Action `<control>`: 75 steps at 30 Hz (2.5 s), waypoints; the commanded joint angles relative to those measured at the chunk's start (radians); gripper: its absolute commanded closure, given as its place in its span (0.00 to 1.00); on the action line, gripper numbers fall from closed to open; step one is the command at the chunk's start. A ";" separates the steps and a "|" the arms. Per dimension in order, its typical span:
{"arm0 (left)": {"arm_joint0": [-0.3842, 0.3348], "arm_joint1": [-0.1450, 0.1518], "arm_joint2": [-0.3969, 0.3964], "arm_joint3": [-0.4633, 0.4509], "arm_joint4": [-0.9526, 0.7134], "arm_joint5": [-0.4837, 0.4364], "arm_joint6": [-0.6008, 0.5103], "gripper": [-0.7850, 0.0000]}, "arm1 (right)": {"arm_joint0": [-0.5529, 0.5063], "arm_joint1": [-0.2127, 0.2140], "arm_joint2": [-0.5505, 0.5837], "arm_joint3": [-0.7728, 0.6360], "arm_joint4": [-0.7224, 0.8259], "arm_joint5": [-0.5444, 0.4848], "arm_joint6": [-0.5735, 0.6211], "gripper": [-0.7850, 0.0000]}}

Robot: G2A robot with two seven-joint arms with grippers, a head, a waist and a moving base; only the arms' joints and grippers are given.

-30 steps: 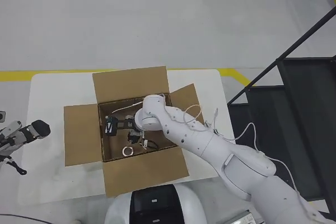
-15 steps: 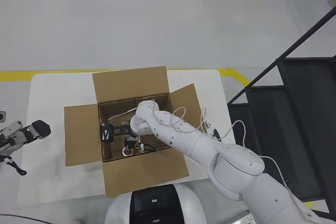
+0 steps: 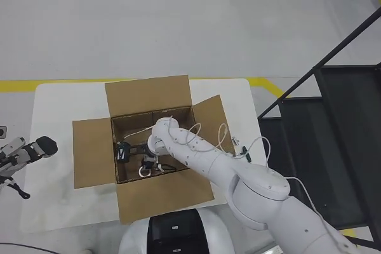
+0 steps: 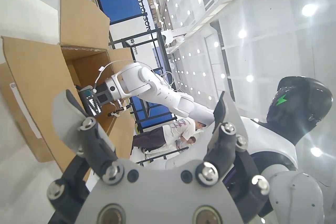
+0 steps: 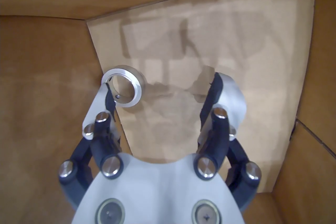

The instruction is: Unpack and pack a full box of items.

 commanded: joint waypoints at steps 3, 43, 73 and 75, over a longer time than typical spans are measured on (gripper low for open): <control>0.000 0.000 0.000 0.000 0.000 0.000 0.000 0.00 | -0.003 -0.017 -0.004 0.044 -0.004 0.000 -0.021 0.45; 0.000 0.000 0.000 0.000 0.000 0.000 0.000 0.00 | 0.085 0.040 0.087 0.062 -0.095 -0.051 -0.203 1.00; -0.081 -0.038 0.117 0.072 0.396 0.102 0.220 0.00 | -0.610 0.446 0.718 -1.192 -0.189 -0.124 -0.178 1.00; -0.097 -0.043 0.139 0.081 0.409 0.120 0.210 0.00 | -0.626 0.450 0.729 -1.199 -0.198 -0.111 -0.201 1.00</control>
